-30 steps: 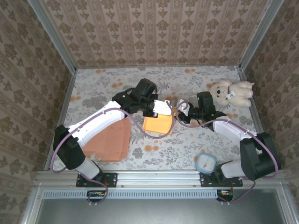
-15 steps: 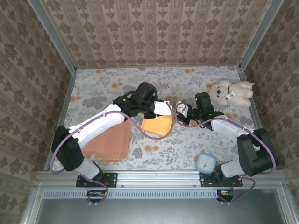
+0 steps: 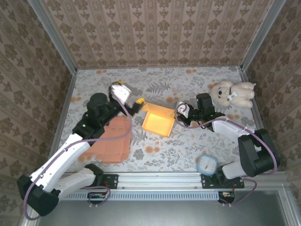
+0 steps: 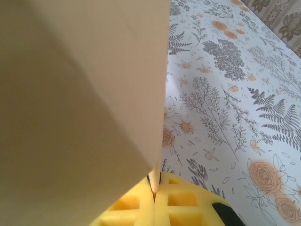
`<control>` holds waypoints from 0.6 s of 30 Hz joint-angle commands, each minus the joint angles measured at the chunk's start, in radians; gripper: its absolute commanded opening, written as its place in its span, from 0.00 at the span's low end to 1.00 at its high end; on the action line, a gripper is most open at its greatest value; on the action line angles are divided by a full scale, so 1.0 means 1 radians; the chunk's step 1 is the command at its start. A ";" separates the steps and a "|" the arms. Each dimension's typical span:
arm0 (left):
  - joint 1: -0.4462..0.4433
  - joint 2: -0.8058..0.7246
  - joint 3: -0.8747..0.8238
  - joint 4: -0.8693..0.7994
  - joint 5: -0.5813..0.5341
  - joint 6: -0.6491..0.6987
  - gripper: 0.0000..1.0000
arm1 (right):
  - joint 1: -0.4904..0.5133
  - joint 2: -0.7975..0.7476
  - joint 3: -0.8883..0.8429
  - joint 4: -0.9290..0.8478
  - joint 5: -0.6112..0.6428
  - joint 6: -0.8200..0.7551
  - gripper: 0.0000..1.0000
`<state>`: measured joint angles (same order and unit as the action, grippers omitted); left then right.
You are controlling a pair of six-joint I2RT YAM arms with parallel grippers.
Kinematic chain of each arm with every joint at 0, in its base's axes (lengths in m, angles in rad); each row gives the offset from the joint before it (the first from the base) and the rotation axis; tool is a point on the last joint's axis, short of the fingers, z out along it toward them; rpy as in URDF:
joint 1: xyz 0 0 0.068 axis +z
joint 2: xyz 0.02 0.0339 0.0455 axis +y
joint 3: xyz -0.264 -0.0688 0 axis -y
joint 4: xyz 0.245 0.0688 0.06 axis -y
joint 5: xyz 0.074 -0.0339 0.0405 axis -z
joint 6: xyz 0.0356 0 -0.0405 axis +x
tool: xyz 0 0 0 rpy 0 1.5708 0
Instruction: Fold the paper box
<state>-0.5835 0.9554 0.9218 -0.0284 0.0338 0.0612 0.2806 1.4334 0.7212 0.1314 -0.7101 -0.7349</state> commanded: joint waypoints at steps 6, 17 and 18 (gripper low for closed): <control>0.320 0.351 0.176 -0.295 0.278 -0.991 1.00 | 0.012 0.004 0.011 -0.002 0.020 -0.052 0.05; 0.149 0.668 0.481 -0.528 0.247 -1.088 1.00 | 0.019 0.040 0.029 -0.039 0.034 -0.084 0.05; 0.138 0.682 0.488 -0.536 0.247 -1.095 1.00 | 0.018 0.044 0.030 -0.037 0.035 -0.083 0.05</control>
<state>-0.4297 1.6131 1.3605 -0.4755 0.2779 -0.9768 0.2920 1.4620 0.7216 0.1219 -0.6792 -0.7872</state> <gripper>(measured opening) 0.999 0.056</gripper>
